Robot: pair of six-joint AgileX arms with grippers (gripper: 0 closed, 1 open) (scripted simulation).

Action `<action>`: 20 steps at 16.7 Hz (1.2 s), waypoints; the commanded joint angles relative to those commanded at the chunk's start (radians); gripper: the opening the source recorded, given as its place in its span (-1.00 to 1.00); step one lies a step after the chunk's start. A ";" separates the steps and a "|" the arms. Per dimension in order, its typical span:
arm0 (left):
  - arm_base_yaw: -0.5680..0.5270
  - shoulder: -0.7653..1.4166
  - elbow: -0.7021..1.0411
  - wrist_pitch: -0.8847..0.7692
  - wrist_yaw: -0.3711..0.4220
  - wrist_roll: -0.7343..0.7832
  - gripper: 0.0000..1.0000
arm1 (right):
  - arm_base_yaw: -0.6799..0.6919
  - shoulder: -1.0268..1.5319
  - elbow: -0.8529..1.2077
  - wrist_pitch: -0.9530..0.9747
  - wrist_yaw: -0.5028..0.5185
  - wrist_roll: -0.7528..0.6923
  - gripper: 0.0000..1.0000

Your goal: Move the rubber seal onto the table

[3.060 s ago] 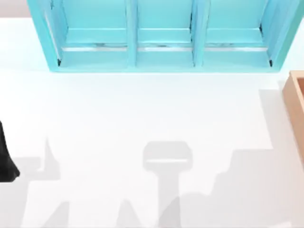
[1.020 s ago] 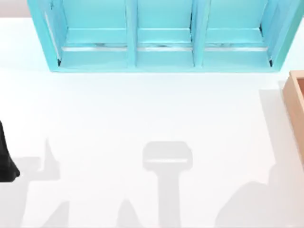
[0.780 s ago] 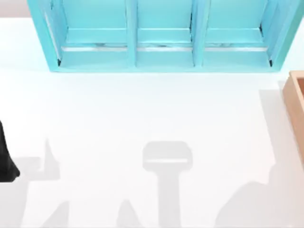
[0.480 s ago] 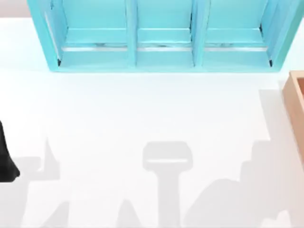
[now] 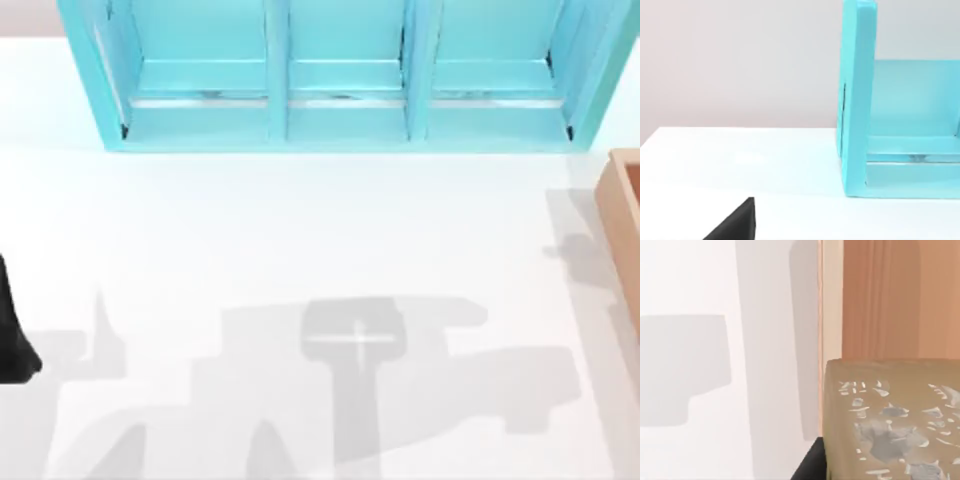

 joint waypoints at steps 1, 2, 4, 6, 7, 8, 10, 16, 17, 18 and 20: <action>0.000 0.000 0.000 0.000 0.000 0.000 1.00 | 0.039 -0.006 0.025 -0.041 -0.003 0.034 -1.00; 0.000 0.000 0.000 0.000 0.000 0.000 1.00 | 0.073 -0.010 0.045 -0.077 -0.007 0.062 -1.00; 0.000 0.000 0.000 0.000 0.000 0.000 1.00 | 0.120 -0.014 0.070 -0.126 -0.013 0.101 -1.00; 0.000 0.000 0.000 0.000 0.000 0.000 1.00 | 0.131 -0.015 0.075 -0.138 -0.014 0.110 -1.00; 0.000 0.000 0.000 0.000 0.000 0.000 1.00 | 0.131 -0.015 0.075 -0.138 -0.014 0.110 -1.00; 0.000 0.000 0.000 0.000 0.000 0.000 1.00 | 0.131 -0.015 0.075 -0.138 -0.014 0.110 -1.00; 0.000 0.000 0.000 0.000 0.000 0.000 1.00 | 0.129 -0.008 0.075 -0.134 -0.015 0.112 -1.00; 0.000 0.000 0.000 0.000 0.000 0.000 1.00 | 0.274 0.227 0.235 -0.053 -0.013 0.255 -1.00; 0.000 0.000 0.000 0.000 0.000 0.000 1.00 | 0.309 0.300 0.272 -0.030 -0.013 0.291 -1.00; 0.000 0.000 0.000 0.000 0.000 0.000 1.00 | 0.344 0.374 0.309 -0.007 -0.013 0.328 -1.00; 0.000 0.000 0.000 0.000 0.000 0.000 1.00 | 0.411 0.494 0.379 0.039 -0.012 0.399 -1.00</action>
